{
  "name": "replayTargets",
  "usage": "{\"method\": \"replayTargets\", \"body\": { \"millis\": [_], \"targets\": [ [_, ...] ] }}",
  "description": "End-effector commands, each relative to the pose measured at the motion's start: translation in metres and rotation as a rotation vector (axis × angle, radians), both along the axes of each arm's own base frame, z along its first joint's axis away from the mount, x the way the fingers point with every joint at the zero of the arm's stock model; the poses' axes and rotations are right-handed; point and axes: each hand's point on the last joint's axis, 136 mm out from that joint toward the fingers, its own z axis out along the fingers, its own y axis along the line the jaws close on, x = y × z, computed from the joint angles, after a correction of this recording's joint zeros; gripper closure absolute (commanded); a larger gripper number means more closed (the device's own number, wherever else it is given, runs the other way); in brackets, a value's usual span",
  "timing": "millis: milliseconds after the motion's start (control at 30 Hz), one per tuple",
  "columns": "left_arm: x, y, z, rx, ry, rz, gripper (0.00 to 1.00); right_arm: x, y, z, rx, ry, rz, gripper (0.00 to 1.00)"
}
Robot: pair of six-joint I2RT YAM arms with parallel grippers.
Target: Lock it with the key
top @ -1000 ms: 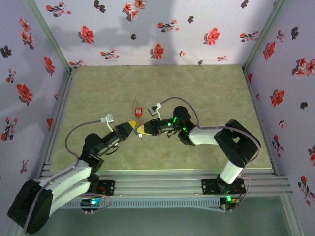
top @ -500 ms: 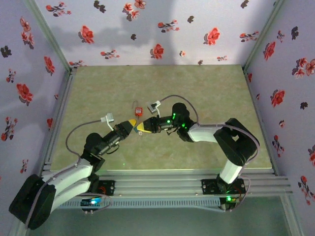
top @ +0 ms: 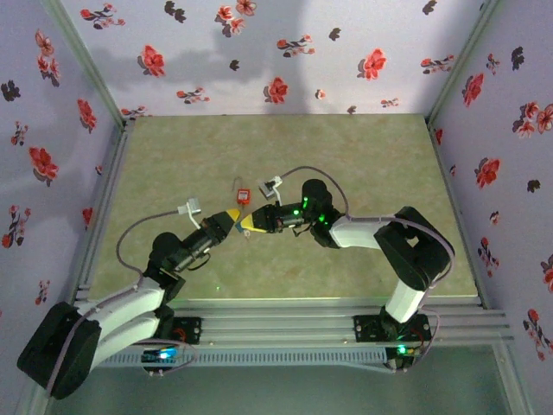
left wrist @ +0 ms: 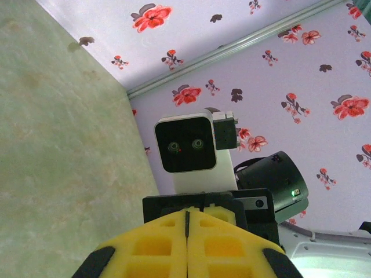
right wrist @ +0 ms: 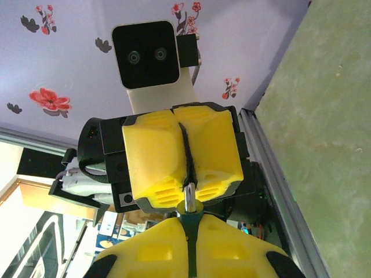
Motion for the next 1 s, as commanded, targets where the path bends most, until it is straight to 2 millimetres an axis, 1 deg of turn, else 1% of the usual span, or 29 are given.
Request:
{"method": "replayTargets", "body": {
  "millis": [0, 133, 200, 333, 400, 467, 600, 767, 833, 967],
  "targets": [
    [-0.050, -0.037, 0.005, 0.011, -0.015, -0.308, 1.00, 0.060, 0.002, 0.018, 0.028, -0.057, -0.249, 1.00],
    [-0.042, -0.033, 0.000, -0.005, 0.028, -0.260, 1.00, 0.058, -0.001, 0.016, 0.013, -0.072, -0.249, 1.00],
    [-0.037, -0.030, -0.005, -0.009, 0.052, -0.235, 1.00, 0.057, -0.002, 0.014, 0.001, -0.074, -0.250, 0.97],
    [-0.027, -0.021, -0.015, -0.022, 0.099, -0.177, 1.00, 0.052, -0.005, 0.009, -0.016, -0.079, -0.245, 0.83],
    [-0.022, -0.015, -0.021, -0.031, 0.129, -0.148, 1.00, 0.051, -0.007, 0.007, -0.028, -0.085, -0.250, 0.78],
    [-0.017, -0.010, -0.026, -0.041, 0.158, -0.126, 1.00, 0.049, -0.009, 0.003, -0.045, -0.092, -0.250, 0.70],
    [-0.009, -0.005, -0.035, -0.042, 0.203, -0.096, 1.00, 0.045, -0.016, 0.001, -0.077, -0.115, -0.256, 0.60],
    [0.003, -0.002, -0.054, -0.006, 0.284, -0.048, 1.00, 0.045, -0.036, -0.015, -0.226, -0.187, -0.321, 0.43],
    [0.007, -0.003, -0.058, 0.012, 0.301, -0.038, 1.00, 0.043, -0.045, -0.015, -0.263, -0.213, -0.347, 0.38],
    [0.017, -0.004, -0.060, 0.031, 0.323, -0.005, 1.00, 0.043, -0.066, -0.014, -0.300, -0.239, -0.440, 0.25]
  ]
}}
